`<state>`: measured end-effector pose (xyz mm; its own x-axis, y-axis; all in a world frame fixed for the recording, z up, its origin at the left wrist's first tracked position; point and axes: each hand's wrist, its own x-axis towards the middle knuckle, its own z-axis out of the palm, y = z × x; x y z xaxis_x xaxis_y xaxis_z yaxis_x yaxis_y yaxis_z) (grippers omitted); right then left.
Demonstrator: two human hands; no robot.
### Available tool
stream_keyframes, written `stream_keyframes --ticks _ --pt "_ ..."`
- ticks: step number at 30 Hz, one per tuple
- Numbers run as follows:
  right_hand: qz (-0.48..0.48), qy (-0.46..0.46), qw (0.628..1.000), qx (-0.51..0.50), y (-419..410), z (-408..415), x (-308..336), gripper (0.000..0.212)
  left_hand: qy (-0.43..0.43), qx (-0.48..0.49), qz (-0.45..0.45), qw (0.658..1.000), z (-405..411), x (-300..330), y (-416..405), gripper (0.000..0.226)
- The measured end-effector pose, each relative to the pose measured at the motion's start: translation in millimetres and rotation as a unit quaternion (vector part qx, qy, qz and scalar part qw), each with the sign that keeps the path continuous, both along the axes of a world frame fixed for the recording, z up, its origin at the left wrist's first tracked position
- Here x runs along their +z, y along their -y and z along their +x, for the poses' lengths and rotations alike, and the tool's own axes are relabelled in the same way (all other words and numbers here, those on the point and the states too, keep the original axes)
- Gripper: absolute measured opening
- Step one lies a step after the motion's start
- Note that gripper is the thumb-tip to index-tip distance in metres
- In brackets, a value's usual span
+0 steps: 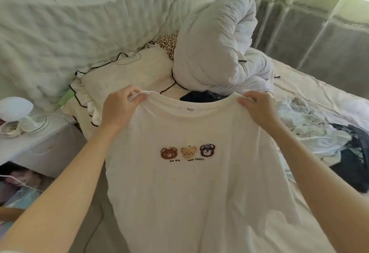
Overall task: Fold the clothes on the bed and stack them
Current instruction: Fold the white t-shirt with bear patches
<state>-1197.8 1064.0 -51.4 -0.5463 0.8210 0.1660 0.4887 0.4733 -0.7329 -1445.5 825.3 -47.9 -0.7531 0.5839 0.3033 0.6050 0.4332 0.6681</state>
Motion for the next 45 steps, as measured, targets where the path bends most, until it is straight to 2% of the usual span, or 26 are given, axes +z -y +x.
stream_keyframes --ticks 4,7,11,15,20,23,25,27,28,29,31,34,36,38,39,41,43,45 --pt "-0.007 -0.005 0.998 -0.063 -76.3 -71.0 -53.0 0.023 -0.025 0.022 -0.019 0.999 -58.9 -42.1 -97.3 0.033" --pt "-0.008 0.028 0.998 -0.059 -100.7 -105.9 -105.7 0.028 -0.015 0.01 -0.077 0.997 -79.7 -97.6 -122.0 0.045" --pt "-0.051 0.081 0.995 -0.009 -72.8 -116.9 -194.3 0.039 0.07 -0.02 -0.18 0.981 -78.5 -199.5 -82.5 0.048" --pt "-0.074 0.161 0.982 0.07 -12.8 -99.4 -279.2 0.04 0.183 -0.023 -0.309 0.933 -62.2 -296.6 -10.9 0.053" --pt "-0.082 0.273 0.944 0.167 54.6 -84.3 -358.0 0.046 0.23 -0.047 -0.389 0.891 -45.2 -384.4 44.5 0.056" --pt "-0.076 0.328 0.916 0.216 81.8 -85.6 -391.6 0.048 0.272 -0.018 -0.344 0.899 -39.6 -415.6 66.6 0.058" --pt "-0.082 0.358 0.905 0.214 96.8 -84.9 -406.8 0.046 0.346 0.057 -0.243 0.904 -37.9 -427.4 76.9 0.063" --pt "-0.086 0.36 0.913 0.171 106.3 -88.8 -414.0 0.041 0.446 0.153 -0.144 0.87 -43.0 -431.0 80.9 0.071" --pt "-0.083 0.359 0.919 0.143 109.3 -93.5 -415.2 0.038 0.471 0.179 -0.13 0.854 -47.8 -431.6 81.6 0.07" --pt "-0.076 0.364 0.921 0.119 112.0 -99.5 -415.2 0.037 0.47 0.171 -0.142 0.854 -52.2 -431.7 82.7 0.061" --pt "-0.067 0.386 0.915 0.094 117.9 -113.0 -414.0 0.038 0.427 0.122 -0.177 0.878 -59.1 -432.2 84.6 0.024" --pt "-0.063 0.4 0.912 0.071 129.7 -130.7 -411.4 0.042 0.366 0.071 -0.193 0.908 -68.5 -427.7 92.5 0.025" --pt "-0.057 0.394 0.914 0.075 135.1 -142.5 -410.1 0.046 0.414 0.051 -0.184 0.89 -76.3 -422.3 99.0 0.016" --pt "-0.057 0.385 0.913 0.125 138.6 -157.0 -410.6 0.054 0.496 0.033 -0.169 0.851 -79.5 -422.4 102.9 0.033" --pt "-0.056 0.381 0.908 0.163 141.2 -164.4 -411.5 0.057 0.505 0.027 -0.182 0.843 -79.9 -423.1 103.9 0.036" --pt "-0.047 0.379 0.894 0.234 148.3 -177.3 -414.8 0.06 0.482 0.037 -0.204 0.851 -77.7 -425.4 106.1 0.033" --pt "-0.043 0.396 0.877 0.269 154.5 -184.8 -419.9 0.06 0.49 0.05 -0.181 0.851 -74.8 -425.9 113.2 0.034" --pt "-0.042 0.428 0.858 0.28 156.8 -188.3 -426.2 0.058 0.508 0.064 -0.139 0.848 -72.5 -425.4 126.6 0.021"
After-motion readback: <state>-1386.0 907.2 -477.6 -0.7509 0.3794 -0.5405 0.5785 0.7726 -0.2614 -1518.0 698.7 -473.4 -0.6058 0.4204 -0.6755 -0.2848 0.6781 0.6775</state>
